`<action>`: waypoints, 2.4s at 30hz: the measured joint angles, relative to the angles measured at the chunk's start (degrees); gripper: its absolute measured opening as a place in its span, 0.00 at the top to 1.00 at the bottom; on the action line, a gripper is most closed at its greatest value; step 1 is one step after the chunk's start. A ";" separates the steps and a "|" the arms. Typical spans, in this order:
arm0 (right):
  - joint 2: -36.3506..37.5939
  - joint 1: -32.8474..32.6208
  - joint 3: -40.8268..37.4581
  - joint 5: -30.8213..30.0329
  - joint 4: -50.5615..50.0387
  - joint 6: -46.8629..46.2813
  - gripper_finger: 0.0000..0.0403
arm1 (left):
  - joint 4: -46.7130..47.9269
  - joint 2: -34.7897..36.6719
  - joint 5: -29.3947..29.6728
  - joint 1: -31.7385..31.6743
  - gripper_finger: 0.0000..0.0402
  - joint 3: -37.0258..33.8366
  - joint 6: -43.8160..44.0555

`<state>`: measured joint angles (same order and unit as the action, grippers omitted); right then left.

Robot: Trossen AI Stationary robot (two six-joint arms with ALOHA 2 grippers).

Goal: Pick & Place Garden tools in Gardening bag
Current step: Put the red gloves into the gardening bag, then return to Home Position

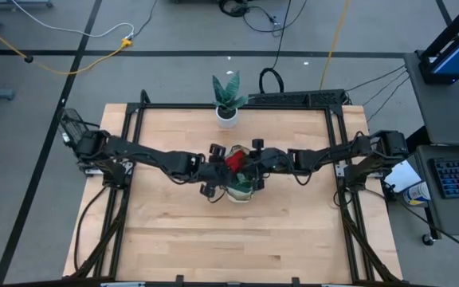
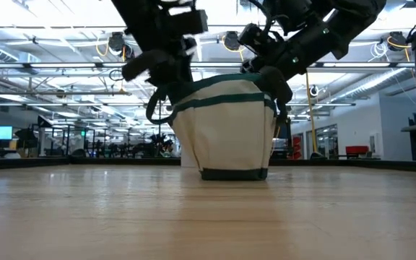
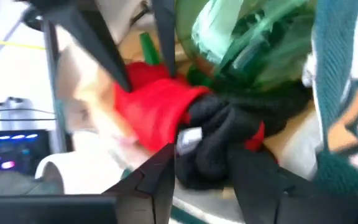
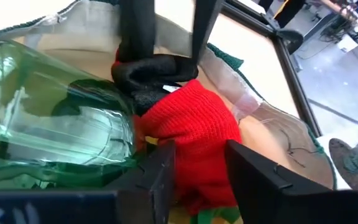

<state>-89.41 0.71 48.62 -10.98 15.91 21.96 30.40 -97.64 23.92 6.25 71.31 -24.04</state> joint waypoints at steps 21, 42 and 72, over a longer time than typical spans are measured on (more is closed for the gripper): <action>16.29 -8.92 -2.82 -13.11 -1.53 -6.98 0.65 | 16.15 16.81 7.87 5.40 0.61 -3.86 19.68; 37.05 -16.34 -22.01 -13.00 14.60 -10.17 0.65 | -2.53 46.43 8.24 13.80 0.61 -27.42 24.89; 58.20 -16.04 -37.53 -12.97 18.31 -10.65 0.65 | -30.16 75.91 8.13 13.69 0.61 -55.99 13.87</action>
<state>-31.20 -15.33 11.09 -23.95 34.23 11.31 0.24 -21.72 32.05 19.94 15.32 -10.17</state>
